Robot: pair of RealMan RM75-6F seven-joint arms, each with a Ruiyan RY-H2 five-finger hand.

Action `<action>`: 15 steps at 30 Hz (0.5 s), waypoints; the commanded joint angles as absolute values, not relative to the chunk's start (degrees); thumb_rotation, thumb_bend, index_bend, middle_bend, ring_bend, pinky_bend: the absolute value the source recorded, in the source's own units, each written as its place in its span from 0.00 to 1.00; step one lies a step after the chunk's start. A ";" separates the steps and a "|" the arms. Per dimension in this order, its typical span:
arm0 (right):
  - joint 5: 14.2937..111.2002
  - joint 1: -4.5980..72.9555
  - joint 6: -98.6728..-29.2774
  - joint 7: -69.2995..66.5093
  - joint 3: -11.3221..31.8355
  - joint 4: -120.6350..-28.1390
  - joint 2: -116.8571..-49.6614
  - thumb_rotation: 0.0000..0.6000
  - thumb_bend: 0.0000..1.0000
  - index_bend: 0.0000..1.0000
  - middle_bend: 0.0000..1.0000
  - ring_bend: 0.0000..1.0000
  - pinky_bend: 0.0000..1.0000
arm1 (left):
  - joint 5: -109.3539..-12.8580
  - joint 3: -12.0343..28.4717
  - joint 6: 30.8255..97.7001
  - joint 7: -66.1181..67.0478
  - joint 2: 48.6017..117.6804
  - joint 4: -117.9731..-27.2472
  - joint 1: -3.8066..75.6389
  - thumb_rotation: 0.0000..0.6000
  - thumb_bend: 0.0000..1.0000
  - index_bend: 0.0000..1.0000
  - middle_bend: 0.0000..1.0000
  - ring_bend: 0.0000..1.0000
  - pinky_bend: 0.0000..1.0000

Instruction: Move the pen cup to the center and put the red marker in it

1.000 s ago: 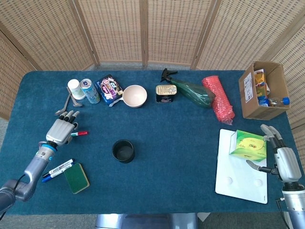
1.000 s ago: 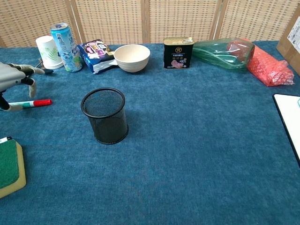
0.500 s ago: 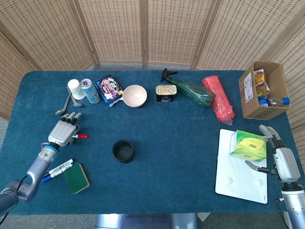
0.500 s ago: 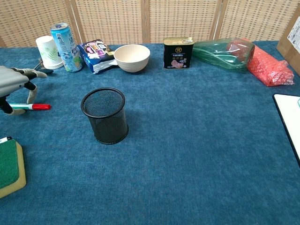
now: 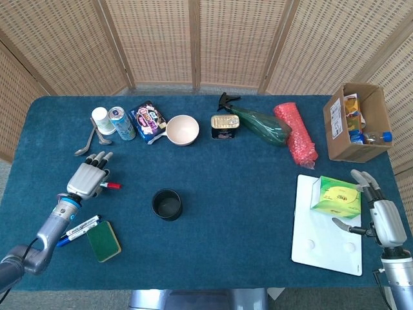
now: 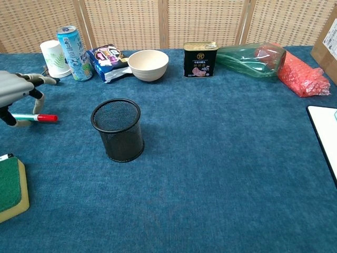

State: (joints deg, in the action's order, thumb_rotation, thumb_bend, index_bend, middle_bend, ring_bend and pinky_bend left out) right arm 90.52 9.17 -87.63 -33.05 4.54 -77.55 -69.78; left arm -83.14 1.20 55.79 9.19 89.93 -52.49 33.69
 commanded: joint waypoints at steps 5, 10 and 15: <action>90.64 9.11 -87.82 -32.83 4.48 -77.86 -69.71 1.00 0.00 0.00 0.11 0.00 0.27 | -83.96 2.08 59.08 7.44 86.20 -58.17 33.33 1.00 0.36 0.60 0.00 0.00 0.17; 90.68 9.14 -87.68 -32.68 4.38 -77.92 -69.72 1.00 0.00 0.00 0.12 0.00 0.27 | -84.49 3.24 62.55 2.92 82.76 -64.47 32.57 1.00 0.36 0.60 0.00 0.00 0.18; 90.47 9.30 -87.20 -32.16 4.37 -77.96 -69.88 1.00 0.00 0.00 0.11 0.00 0.27 | -86.81 5.00 68.38 -8.22 77.19 -74.88 31.50 1.00 0.36 0.61 0.00 0.00 0.19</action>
State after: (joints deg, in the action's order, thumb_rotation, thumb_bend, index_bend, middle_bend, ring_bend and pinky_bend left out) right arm 90.45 9.30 -87.18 -32.13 4.37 -77.95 -69.87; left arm -85.22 3.84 64.92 -2.43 80.84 -69.39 32.29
